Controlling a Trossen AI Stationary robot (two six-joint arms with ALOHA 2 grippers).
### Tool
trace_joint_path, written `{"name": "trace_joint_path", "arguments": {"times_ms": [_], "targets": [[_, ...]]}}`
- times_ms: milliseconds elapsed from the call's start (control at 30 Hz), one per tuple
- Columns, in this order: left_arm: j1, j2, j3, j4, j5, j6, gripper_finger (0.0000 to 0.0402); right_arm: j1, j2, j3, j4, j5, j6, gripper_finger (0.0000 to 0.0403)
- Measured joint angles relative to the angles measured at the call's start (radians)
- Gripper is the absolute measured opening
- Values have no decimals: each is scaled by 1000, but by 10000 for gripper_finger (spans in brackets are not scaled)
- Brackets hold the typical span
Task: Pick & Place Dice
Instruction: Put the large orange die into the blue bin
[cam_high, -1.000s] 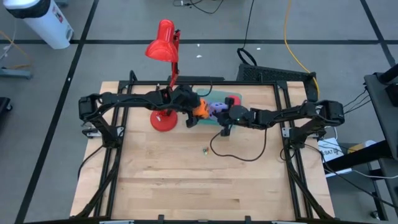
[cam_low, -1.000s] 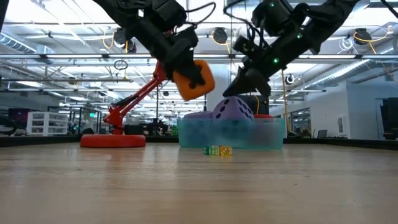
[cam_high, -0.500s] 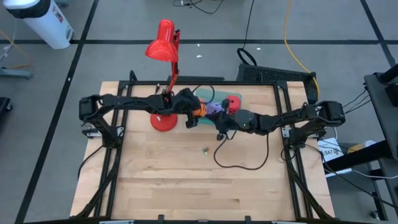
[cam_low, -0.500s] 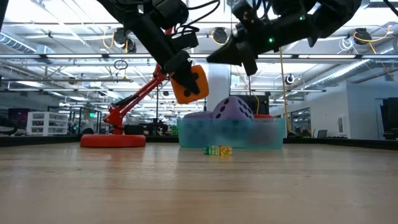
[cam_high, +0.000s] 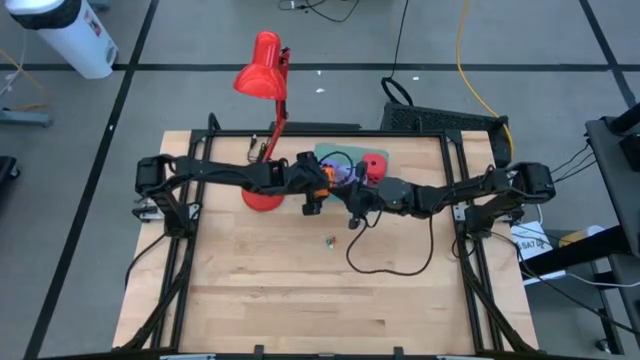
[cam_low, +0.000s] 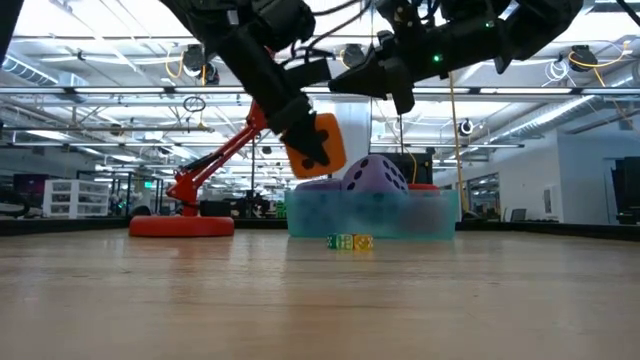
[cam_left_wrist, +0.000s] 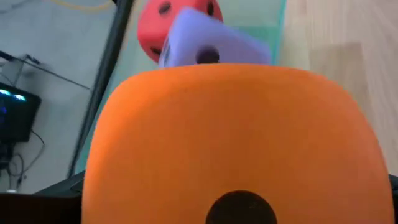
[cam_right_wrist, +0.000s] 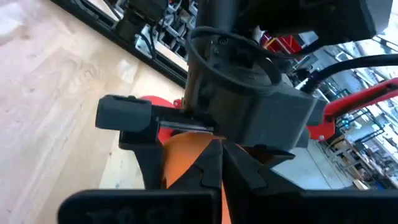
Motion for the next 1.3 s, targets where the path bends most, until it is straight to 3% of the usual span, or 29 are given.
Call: {"name": "trace_joint_path", "arguments": {"times_ms": [400, 733, 1300], "targets": [[0, 40, 0, 137, 32, 55, 399, -51, 57, 2, -51, -4, 52, 0], [-26, 43, -2, 162, -56, 105, 399, -101, 89, -12, -78, -17, 133, 0], [-33, 41, -2, 156, -95, 111, 399, -134, 91, -67, -85, 21, 195, 0]]}}
